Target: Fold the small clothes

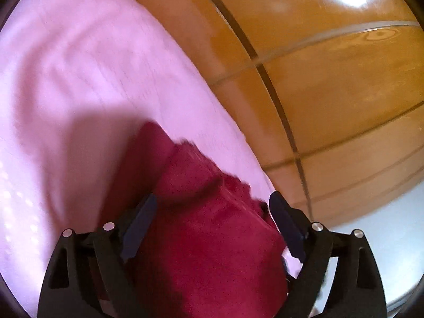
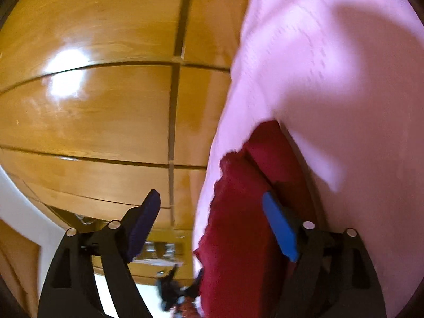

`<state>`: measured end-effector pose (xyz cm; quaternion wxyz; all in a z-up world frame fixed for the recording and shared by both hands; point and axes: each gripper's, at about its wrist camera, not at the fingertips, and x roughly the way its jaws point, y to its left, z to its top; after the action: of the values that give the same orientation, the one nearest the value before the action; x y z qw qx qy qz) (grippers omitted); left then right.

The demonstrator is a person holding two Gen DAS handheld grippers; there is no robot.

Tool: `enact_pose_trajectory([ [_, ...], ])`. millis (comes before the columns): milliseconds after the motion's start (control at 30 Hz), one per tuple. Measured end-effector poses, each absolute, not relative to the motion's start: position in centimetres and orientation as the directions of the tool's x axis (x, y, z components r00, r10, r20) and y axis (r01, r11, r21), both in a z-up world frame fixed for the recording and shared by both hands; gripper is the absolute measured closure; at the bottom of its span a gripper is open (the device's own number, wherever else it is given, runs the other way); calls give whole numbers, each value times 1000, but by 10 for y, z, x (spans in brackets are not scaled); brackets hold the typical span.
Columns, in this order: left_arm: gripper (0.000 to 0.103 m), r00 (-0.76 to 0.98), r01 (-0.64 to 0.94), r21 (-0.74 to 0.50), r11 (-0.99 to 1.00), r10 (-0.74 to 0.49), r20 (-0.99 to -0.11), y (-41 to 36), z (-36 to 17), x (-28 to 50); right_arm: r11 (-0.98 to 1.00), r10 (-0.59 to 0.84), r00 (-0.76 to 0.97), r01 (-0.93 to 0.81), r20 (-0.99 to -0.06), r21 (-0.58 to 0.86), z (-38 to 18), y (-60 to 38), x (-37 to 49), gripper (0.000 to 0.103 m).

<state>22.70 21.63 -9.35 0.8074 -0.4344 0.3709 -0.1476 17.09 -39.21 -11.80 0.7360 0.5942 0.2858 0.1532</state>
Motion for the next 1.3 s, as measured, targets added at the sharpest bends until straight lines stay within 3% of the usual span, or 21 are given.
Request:
enact_pose_trajectory([
  [267, 13, 724, 70, -534, 843, -411, -555, 162, -62, 203, 644, 476, 739, 77, -477, 761, -75, -361, 172, 24],
  [333, 13, 706, 126, -486, 865, -422, -569, 141, -61, 205, 730, 426, 714, 92, -556, 678, -72, -351, 181, 26],
  [433, 13, 692, 180, -406, 896, -409, -595, 111, -65, 213, 774, 393, 700, 98, -596, 626, -74, -341, 196, 33],
  [533, 13, 675, 131, -339, 931, -335, -658, 100, -81, 225, 809, 356, 662, 134, -659, 572, -82, -331, 214, 56],
  [600, 13, 667, 112, -345, 932, -328, -669, 103, -88, 224, 821, 357, 632, 139, -688, 553, -88, -327, 218, 86],
  [633, 13, 672, 111, -355, 928, -333, -661, 105, -88, 221, 834, 345, 625, 138, -701, 534, -89, -324, 220, 94],
  [733, 11, 683, 107, -351, 930, -326, -654, 104, -85, 221, 868, 278, 685, 122, -673, 482, -71, -317, 216, 103],
  [867, 9, 704, 61, -365, 929, -299, -644, 109, -89, 227, 896, 184, 777, 120, -602, 428, -54, -315, 220, 103],
  [1033, 8, 716, 67, -393, 917, -319, -622, 113, -86, 220, 855, 299, 717, 91, -629, 510, -86, -308, 220, 103],
  [1100, 7, 727, 58, -429, 901, -333, -601, 123, -79, 213, 867, 277, 720, 98, -636, 488, -89, -304, 213, 90],
  [1167, 3, 756, 33, -436, 899, -308, -578, 138, -70, 208, 875, 254, 734, 105, -631, 473, -88, -310, 203, 57],
  [1300, 2, 771, -81, -326, 942, -148, -619, 162, -63, 220, 893, 216, 740, 113, -636, 435, -82, -317, 206, 53],
])
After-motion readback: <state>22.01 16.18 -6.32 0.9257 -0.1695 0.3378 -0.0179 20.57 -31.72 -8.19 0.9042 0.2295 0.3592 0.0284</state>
